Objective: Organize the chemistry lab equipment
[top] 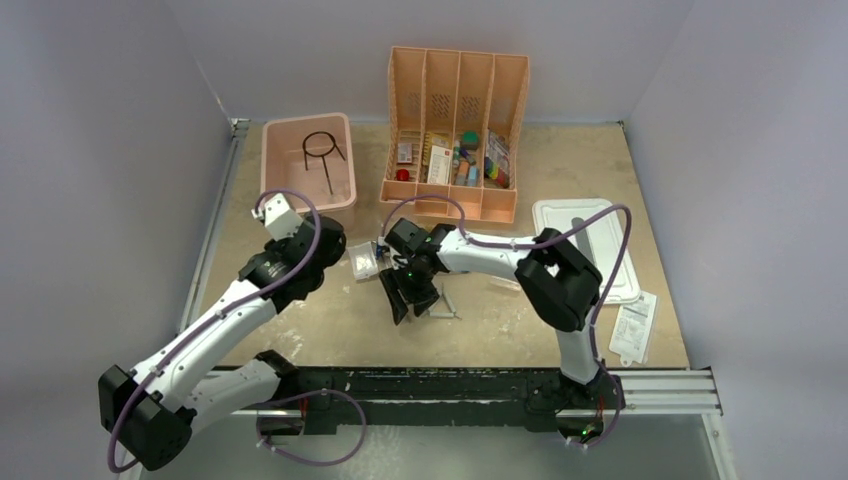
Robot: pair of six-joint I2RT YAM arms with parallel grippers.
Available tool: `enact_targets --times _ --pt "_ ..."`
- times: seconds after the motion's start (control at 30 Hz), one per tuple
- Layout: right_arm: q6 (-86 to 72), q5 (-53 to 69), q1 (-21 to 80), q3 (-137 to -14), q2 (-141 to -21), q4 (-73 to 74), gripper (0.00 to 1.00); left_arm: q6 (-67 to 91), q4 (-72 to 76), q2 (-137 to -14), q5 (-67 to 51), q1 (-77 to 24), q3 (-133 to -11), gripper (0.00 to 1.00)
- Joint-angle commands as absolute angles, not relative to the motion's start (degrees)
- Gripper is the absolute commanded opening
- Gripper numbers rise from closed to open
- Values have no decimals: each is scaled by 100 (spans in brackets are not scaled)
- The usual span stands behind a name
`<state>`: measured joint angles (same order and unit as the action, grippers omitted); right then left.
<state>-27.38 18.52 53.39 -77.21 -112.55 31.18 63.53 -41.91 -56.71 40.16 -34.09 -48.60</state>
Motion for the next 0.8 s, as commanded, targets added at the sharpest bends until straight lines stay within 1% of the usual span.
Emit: enact_targets --times 0.0,0.07,0.17,0.3,0.47,0.53,0.57,0.67,0.77 --pt "-2708 1863 5456 -8060 -11382 3387 58 6558 -4405 -5440 4457 -3366 -4794 64" --pt "-2713 1832 5483 -8100 -11486 3486 56 6535 -4453 -5396 4496 -3366 -4764 64" --pt "-2789 1735 5493 -8109 -11606 3609 50 6539 -4444 -5343 4508 -3366 -4683 64" --pt "-2957 1522 5493 -8125 -11734 3710 36 6547 -4392 -5309 4509 -3366 -4613 64" --pt "-2963 1535 5489 -8082 -11635 3647 11 6539 -4373 -5295 4514 -3366 -4623 64" --pt "-2915 1944 5489 -8042 -11483 3651 2 6570 -4382 -5250 4421 -3366 -4640 63" --pt "-2854 2084 5476 -8042 -11413 3653 0 6574 -4336 -5198 4333 -3366 -4621 63" --pt "-2648 2500 5448 -8061 -11251 3714 0 6642 -4132 -5057 3989 -3366 -4481 63" --pt "-2571 2499 5406 -8160 -11222 3983 0 6642 -3830 -5002 3588 -3365 -4275 63"
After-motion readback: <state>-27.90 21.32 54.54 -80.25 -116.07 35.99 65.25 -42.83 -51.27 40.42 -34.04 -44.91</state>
